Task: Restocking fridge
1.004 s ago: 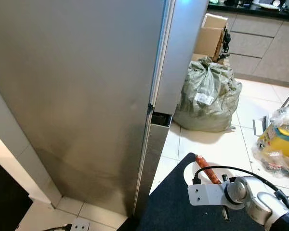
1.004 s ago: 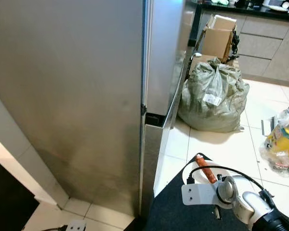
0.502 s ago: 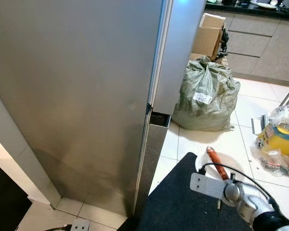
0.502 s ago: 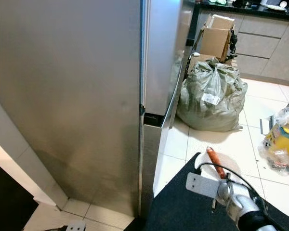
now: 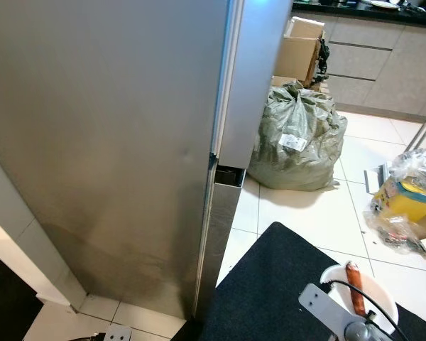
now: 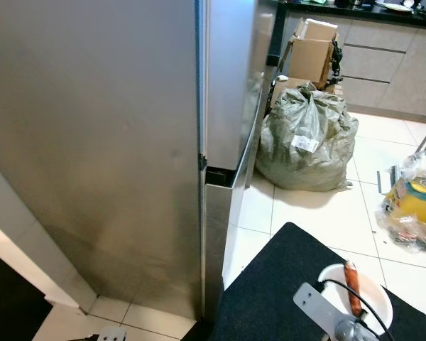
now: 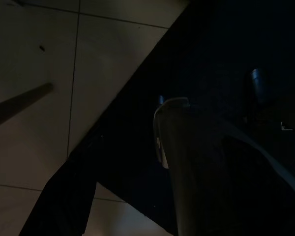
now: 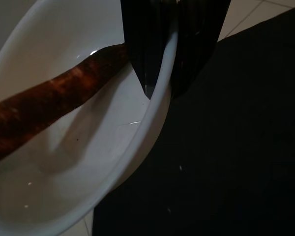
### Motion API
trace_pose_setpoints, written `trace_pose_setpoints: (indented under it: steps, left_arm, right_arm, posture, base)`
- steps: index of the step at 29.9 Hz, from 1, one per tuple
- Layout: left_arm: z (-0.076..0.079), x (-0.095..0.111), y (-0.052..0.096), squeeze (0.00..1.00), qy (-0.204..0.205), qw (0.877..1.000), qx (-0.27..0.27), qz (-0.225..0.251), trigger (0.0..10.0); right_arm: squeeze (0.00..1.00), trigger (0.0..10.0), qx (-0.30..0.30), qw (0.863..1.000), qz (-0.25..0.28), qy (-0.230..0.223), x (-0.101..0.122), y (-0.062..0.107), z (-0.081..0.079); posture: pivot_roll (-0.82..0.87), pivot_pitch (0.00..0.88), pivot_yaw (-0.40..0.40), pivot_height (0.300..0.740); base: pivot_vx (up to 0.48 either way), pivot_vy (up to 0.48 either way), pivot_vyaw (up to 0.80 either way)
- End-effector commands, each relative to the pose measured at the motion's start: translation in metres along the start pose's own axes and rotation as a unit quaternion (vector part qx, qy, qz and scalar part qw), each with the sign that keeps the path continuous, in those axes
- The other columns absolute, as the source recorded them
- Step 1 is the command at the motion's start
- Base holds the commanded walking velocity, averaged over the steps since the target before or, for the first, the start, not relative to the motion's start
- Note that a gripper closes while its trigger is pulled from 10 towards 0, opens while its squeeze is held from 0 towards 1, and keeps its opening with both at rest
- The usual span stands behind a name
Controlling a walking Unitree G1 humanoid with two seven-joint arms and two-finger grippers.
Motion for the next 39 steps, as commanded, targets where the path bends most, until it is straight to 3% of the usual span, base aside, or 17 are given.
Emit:
trace_pose_setpoints:
  steps: [1, 6, 13, 19, 23, 39]
  left_arm:
    - [0.006, -0.022, 0.002, 0.0, -0.003, 0.999, -0.008, -0.032, 10.0]
    - [0.005, -0.021, 0.002, 0.0, -0.005, 0.999, -0.006, -0.031, 10.0]
    - [0.003, -0.019, 0.001, 0.0, -0.007, 1.0, -0.003, -0.029, 10.0]
    - [0.002, -0.017, 0.001, 0.0, -0.007, 1.0, -0.001, -0.029, 10.0]
    - [0.002, -0.018, 0.001, 0.0, -0.004, 1.0, -0.001, -0.03, 10.0]
    - [0.003, -0.019, 0.001, 0.0, -0.002, 1.0, -0.002, -0.03, 10.0]
  right_arm:
    - [0.0, 10.0, 0.004, 0.999, -0.031, -0.031, -0.021, 0.002, -0.02]
    - [0.0, 10.0, 0.022, 0.998, -0.054, -0.024, -0.038, 0.006, -0.043]
    - [0.0, 10.0, 0.037, 0.997, -0.061, 0.002, -0.047, 0.01, -0.061]
    - [0.0, 10.0, 0.043, 0.997, -0.055, 0.014, -0.044, 0.01, -0.065]
    - [0.0, 10.0, 0.054, 0.997, -0.041, 0.036, -0.038, 0.01, -0.071]
    - [0.0, 10.0, 0.057, 0.997, -0.029, 0.051, -0.032, 0.01, -0.073]
  posture:
    - [-0.1, 0.064, -0.058, 0.74]
    - [-0.1, 0.057, -0.055, 0.74]
    - [-0.1, 0.049, -0.055, 0.74]
    - [-0.1, 0.049, -0.056, 0.74]
    - [-0.1, 0.048, -0.056, 0.74]
    - [-0.1, 0.047, -0.055, 0.74]
  base:
    - [0.0, 0.0, 0.0]
    - [0.0, 0.0, -0.29]
    - [0.0, 0.0, -0.56]
    - [0.0, 0.0, 0.0]
    - [0.0, -0.308, 0.0]
    - [0.0, -0.332, 0.0]
Point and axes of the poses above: a point about 5 cm out from each wrist's last joint towards the gripper, its own y axis pointing back from the gripper into the wrist, its own x axis along the axis of the wrist's last joint, z = x × y, the point moved 6 cm from there along -y, pointing out of the wrist towards the gripper, and after that the axes turned 13 degrees about y, right-handed, at the moved point
